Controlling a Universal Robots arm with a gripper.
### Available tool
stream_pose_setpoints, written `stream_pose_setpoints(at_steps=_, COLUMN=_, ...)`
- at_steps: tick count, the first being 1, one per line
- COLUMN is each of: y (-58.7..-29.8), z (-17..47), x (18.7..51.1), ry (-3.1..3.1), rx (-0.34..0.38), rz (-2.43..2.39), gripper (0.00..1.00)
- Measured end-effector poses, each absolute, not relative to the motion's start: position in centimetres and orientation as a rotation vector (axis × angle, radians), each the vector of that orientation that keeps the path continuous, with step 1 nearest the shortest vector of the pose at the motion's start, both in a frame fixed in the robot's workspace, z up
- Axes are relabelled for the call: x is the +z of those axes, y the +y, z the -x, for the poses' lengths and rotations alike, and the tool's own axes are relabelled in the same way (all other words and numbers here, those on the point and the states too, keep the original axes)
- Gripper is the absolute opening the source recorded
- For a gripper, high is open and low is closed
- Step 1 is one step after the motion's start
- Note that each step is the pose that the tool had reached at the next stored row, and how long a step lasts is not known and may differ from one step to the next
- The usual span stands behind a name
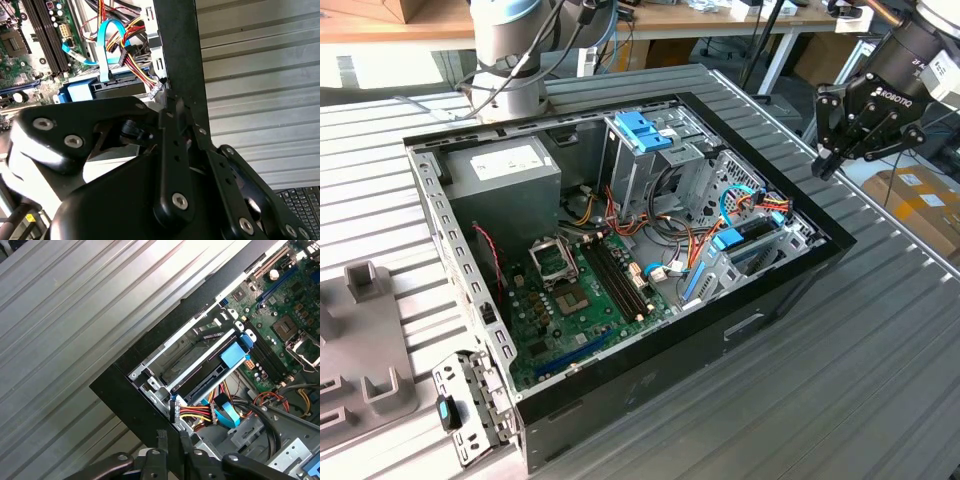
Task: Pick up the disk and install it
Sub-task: 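Insert the first disk wire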
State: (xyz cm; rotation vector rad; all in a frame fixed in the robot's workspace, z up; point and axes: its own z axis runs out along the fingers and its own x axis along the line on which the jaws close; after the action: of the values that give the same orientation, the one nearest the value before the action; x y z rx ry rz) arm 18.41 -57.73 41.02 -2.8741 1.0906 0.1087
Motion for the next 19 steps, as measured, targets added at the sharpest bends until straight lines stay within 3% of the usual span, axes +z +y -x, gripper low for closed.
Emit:
stream_pose_setpoints(at_steps=4, y=-57.73, z=-18.41, x=41.02, ry=1.09, rx=0.109, rz=2.874, gripper=0.42)
stream_pose_setpoints(at_steps=19, y=-57.73, z=-18.21, x=41.02, ry=1.089, rx=0.109, rz=2.874, gripper=0.42)
